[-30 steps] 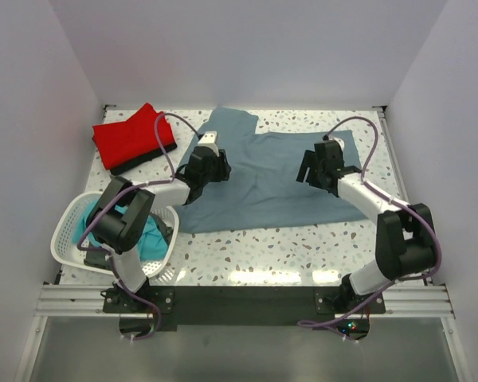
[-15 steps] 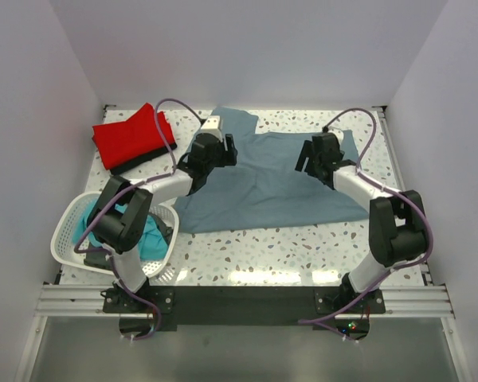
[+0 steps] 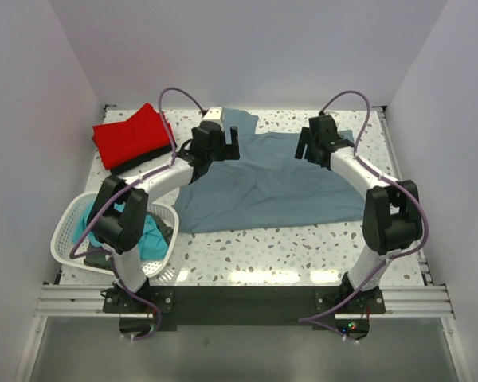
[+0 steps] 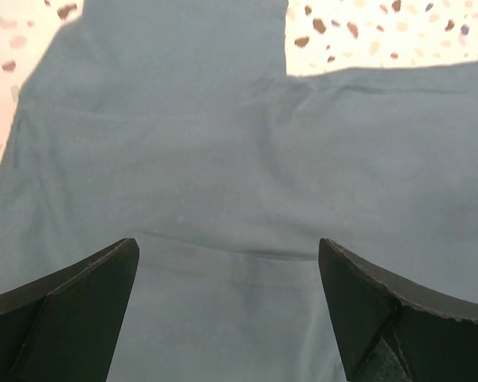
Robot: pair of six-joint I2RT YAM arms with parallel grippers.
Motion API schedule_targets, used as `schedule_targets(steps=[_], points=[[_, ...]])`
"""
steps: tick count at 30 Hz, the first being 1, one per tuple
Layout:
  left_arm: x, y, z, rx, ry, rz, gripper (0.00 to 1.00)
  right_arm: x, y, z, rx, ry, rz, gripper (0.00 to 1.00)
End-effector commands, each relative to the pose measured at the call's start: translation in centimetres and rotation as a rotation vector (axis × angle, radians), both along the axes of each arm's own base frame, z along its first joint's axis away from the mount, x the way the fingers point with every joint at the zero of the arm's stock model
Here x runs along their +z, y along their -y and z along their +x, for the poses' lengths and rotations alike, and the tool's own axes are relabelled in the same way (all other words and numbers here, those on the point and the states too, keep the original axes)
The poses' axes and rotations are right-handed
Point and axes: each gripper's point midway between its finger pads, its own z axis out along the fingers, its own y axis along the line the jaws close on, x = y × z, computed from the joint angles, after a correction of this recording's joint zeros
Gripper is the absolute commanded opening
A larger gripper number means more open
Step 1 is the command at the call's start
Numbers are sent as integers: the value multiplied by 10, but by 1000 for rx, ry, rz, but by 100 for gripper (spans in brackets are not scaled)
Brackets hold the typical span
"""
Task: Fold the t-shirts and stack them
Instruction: Fold the tshirt
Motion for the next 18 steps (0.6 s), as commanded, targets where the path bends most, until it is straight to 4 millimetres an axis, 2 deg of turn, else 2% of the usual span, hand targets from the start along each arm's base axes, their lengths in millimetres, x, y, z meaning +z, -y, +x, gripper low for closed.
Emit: schedule_targets(steps=[1, 3, 7, 10, 14, 18], points=[[-10, 2, -17, -32, -96, -1, 100, -33, 11, -23, -3, -154, -61, 84], [-16, 6, -23, -63, -112, -16, 100, -43, 10, -32, 5, -202, -61, 83], [-42, 15, -48, -138, -206, -42, 100, -57, 11, -44, 25, -262, -73, 83], [-63, 12, -64, -135, -278, -51, 100, -66, 14, -55, 36, -308, -90, 83], [-73, 18, -74, -166, -298, -82, 100, -77, 20, -66, 56, -338, -127, 83], [-81, 18, -78, -178, -304, -58, 100, -84, 23, -68, 71, -336, -140, 83]])
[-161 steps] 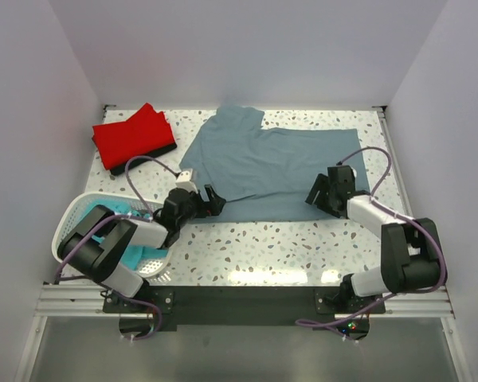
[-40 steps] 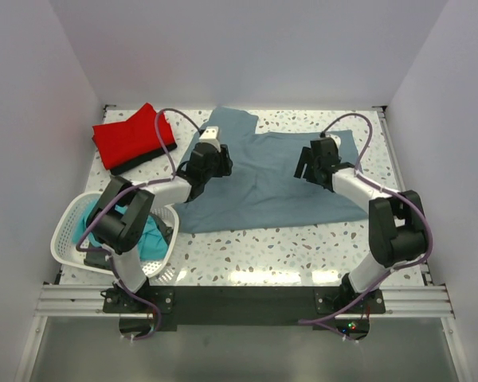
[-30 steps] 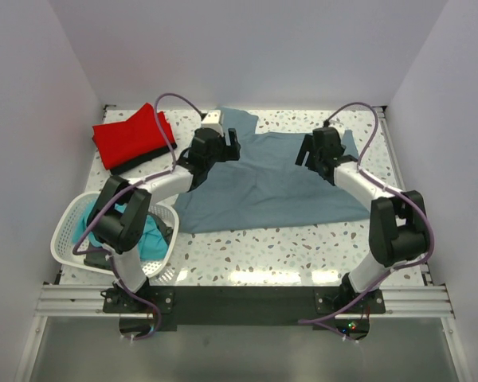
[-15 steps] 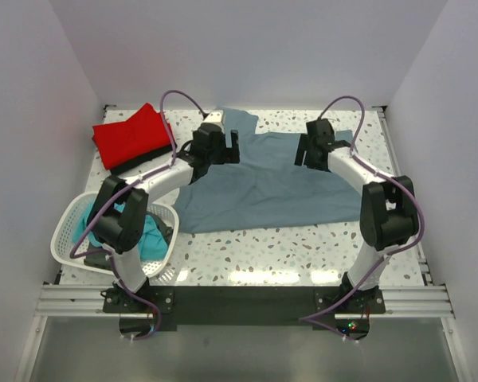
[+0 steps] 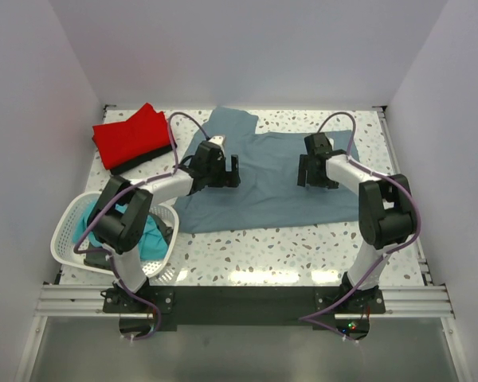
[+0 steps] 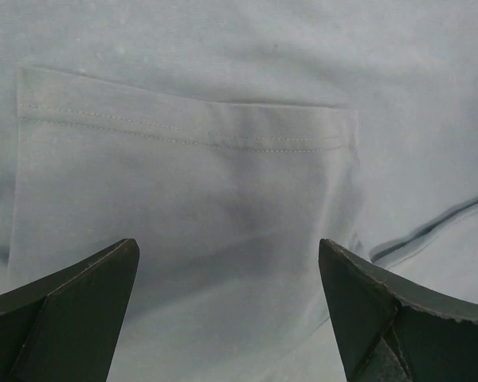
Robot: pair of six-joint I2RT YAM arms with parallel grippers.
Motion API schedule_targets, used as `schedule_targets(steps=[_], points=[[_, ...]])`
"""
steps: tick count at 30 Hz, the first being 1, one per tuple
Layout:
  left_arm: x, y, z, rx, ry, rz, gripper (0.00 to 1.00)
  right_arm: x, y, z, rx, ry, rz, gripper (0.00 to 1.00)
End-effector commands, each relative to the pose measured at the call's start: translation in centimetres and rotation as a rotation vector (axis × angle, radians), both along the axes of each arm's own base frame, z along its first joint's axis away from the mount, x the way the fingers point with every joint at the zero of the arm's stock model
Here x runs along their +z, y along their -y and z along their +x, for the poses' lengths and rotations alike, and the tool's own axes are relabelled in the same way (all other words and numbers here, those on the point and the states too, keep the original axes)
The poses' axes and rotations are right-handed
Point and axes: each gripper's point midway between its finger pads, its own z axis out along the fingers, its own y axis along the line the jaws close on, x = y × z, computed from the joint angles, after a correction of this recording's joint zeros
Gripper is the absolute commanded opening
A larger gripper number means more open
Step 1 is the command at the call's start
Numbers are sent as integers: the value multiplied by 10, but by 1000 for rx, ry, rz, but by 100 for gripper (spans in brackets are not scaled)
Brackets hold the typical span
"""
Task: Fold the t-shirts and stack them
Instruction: Fold the tshirt
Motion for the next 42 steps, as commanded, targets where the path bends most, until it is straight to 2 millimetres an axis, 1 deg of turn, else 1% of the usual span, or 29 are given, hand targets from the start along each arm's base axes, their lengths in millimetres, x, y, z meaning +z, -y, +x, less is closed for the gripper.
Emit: schedule_targets(steps=[1, 2, 7, 8, 12, 14, 17, 18, 19, 21, 27, 29, 32, 35, 36, 38, 42], points=[[2, 10, -3, -31, 10, -27, 100, 1, 5, -1, 33, 4, -19, 83], [3, 12, 1, -32, 30, -34, 100, -2, 4, -2, 35, -5, -17, 83], [-23, 12, -18, -54, -30, 8, 100, -13, 4, -14, 36, -65, -6, 83], [-26, 12, -21, -57, -33, 16, 100, -16, 4, -18, 39, -77, -8, 82], [-39, 15, -40, -88, -56, 48, 100, -25, 5, -34, 40, -134, 1, 82], [-44, 17, -43, -97, -62, 53, 100, -31, 4, -40, 43, -156, 10, 82], [-51, 19, -49, -102, -80, 59, 100, -39, 8, -54, 21, -207, -4, 82], [-54, 20, -52, -104, -87, 60, 100, -40, 11, -61, 11, -236, -15, 82], [-55, 18, -51, -93, -78, 76, 100, -41, 15, -65, -8, -251, -28, 82], [-56, 23, -57, -112, -79, 78, 100, -44, 19, -77, -27, -291, -38, 82], [-62, 28, -73, -139, -96, 102, 100, -43, 29, -103, -91, -347, -53, 82], [-60, 31, -77, -149, -92, 99, 100, -43, 31, -109, -110, -354, -50, 82], [-59, 31, -81, -148, -93, 100, 100, -44, 35, -125, -131, -388, -54, 82], [-58, 30, -87, -144, -93, 101, 100, -43, 38, -135, -147, -404, -62, 82], [-63, 23, -95, -133, -123, 122, 100, -44, 41, -141, -152, -418, -73, 82], [-61, 20, -100, -121, -130, 124, 100, -41, 44, -147, -164, -411, -78, 82], [-60, 16, -110, -104, -142, 123, 100, -35, 46, -154, -178, -404, -81, 82]])
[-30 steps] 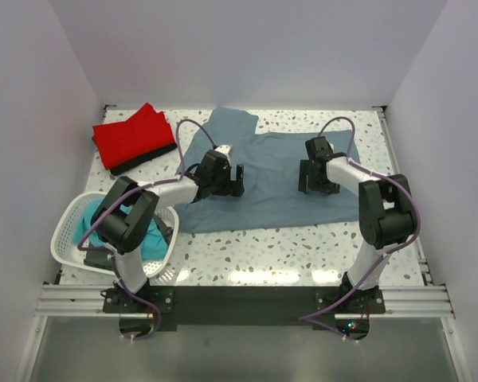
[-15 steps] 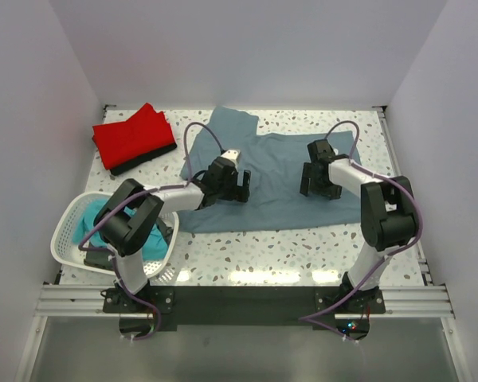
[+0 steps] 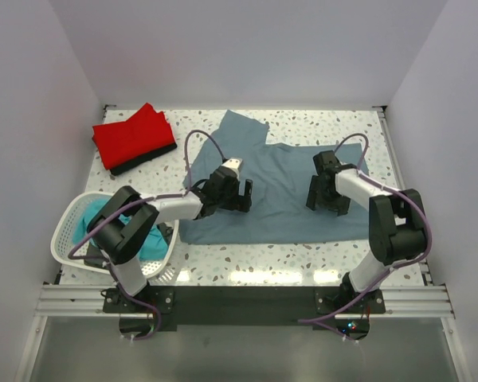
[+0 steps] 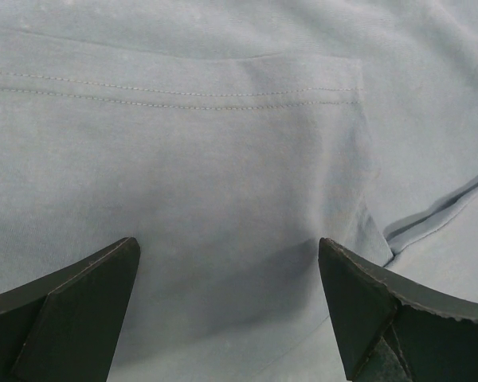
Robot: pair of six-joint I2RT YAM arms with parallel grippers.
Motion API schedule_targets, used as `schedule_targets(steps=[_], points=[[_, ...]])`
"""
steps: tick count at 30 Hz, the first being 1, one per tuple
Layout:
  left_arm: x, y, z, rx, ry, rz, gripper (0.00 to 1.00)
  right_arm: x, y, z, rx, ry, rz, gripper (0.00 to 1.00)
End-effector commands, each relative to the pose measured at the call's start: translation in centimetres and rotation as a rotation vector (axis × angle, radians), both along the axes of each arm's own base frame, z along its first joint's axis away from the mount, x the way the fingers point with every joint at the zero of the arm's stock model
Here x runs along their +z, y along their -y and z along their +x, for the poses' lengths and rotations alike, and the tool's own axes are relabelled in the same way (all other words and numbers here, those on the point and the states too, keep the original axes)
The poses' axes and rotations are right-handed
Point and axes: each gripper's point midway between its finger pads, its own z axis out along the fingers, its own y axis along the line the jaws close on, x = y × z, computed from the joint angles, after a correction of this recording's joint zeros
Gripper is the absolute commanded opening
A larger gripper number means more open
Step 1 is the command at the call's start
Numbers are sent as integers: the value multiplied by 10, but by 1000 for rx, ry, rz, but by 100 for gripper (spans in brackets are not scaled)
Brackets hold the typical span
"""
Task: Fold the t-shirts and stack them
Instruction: Fold the tshirt
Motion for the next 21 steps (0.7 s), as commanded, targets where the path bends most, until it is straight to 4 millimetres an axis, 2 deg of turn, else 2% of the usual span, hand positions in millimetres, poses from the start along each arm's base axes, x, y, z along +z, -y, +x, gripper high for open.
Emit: schedule_targets(steps=[1, 9, 13, 17, 19, 20, 21], points=[[-32, -24, -45, 24, -168, 80, 100, -13, 23, -64, -22, -229, -91, 82], [-17, -24, -53, 21, -160, 68, 100, 3, 26, -79, -64, -195, -89, 83], [-9, -22, -51, 27, -145, 53, 100, 0, 24, -86, -75, -213, -74, 83], [23, -6, -34, 15, -78, 0, 100, 9, 23, -79, -79, -181, -69, 83], [32, -1, -26, 13, -66, 2, 100, 23, 23, -68, -78, -136, -71, 83], [48, 7, -17, 9, -42, -13, 100, 29, 23, -64, -78, -120, -74, 83], [51, 10, -11, 10, -36, -8, 100, 36, 25, -58, -78, -97, -81, 83]])
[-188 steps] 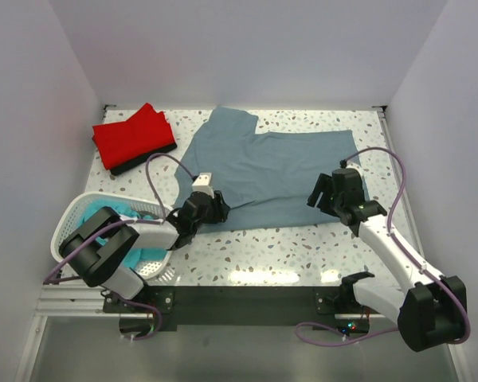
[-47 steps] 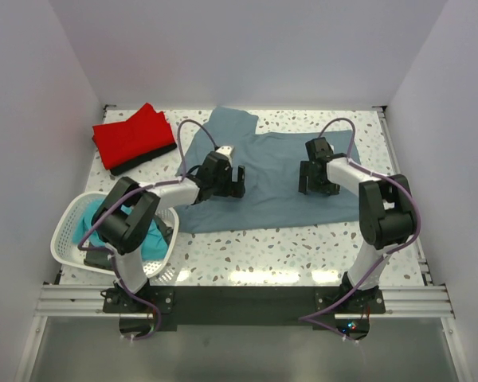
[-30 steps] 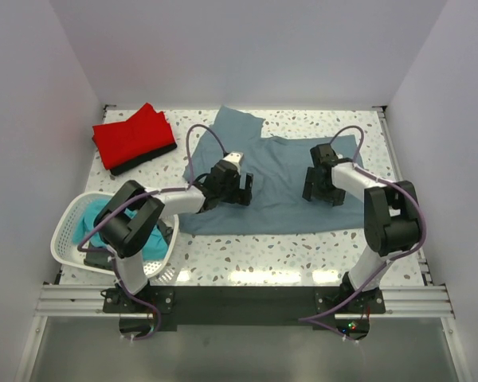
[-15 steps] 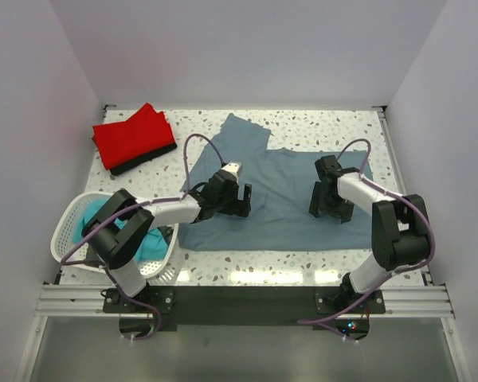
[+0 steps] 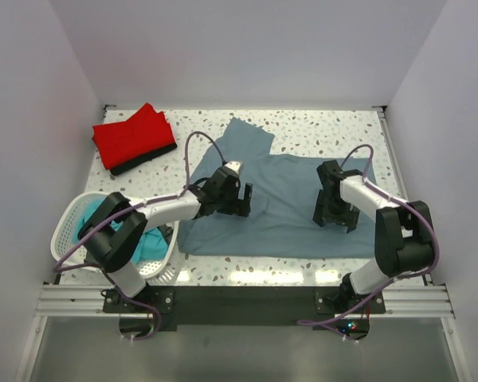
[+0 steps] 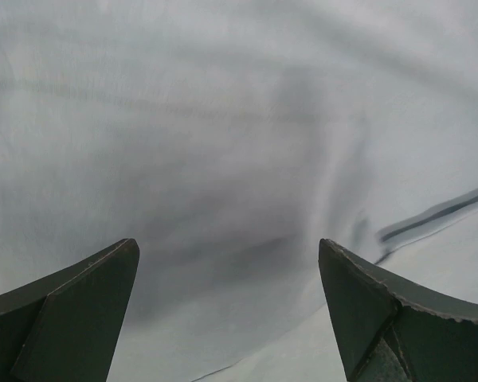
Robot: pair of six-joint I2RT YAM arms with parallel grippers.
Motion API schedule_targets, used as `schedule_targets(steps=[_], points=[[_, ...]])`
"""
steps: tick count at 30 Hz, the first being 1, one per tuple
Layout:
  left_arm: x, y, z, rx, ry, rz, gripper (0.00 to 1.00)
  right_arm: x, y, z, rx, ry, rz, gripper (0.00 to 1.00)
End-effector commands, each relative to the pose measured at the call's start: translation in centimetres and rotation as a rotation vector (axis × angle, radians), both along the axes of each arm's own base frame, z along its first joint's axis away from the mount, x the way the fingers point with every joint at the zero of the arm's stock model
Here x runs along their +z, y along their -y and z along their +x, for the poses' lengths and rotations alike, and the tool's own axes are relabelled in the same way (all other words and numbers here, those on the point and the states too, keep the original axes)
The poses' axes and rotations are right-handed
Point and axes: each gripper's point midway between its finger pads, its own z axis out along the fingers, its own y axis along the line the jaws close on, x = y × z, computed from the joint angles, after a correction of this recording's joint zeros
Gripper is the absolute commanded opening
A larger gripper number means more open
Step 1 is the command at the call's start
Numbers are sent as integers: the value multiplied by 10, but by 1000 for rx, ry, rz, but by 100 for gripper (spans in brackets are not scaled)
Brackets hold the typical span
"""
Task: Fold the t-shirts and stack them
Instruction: Fold the tshirt
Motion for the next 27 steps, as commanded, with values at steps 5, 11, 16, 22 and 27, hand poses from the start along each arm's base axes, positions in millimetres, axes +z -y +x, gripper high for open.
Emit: schedule_targets(steps=[5, 11, 16, 22, 27], points=[[83, 39, 65, 8, 163, -85, 100, 70, 18, 45, -25, 195, -43, 83], [115, 31, 137, 75, 235, -129, 100, 85, 47, 98, -70, 342, 43, 82], [141, 22, 199, 142, 307, -130, 100, 91, 75, 146, -126, 453, 73, 78], [148, 22, 233, 174, 329, -173, 100, 93, 102, 204, -198, 563, 78, 73], [135, 16, 252, 201, 304, -218, 99, 88, 126, 230, -226, 600, 9, 61]])
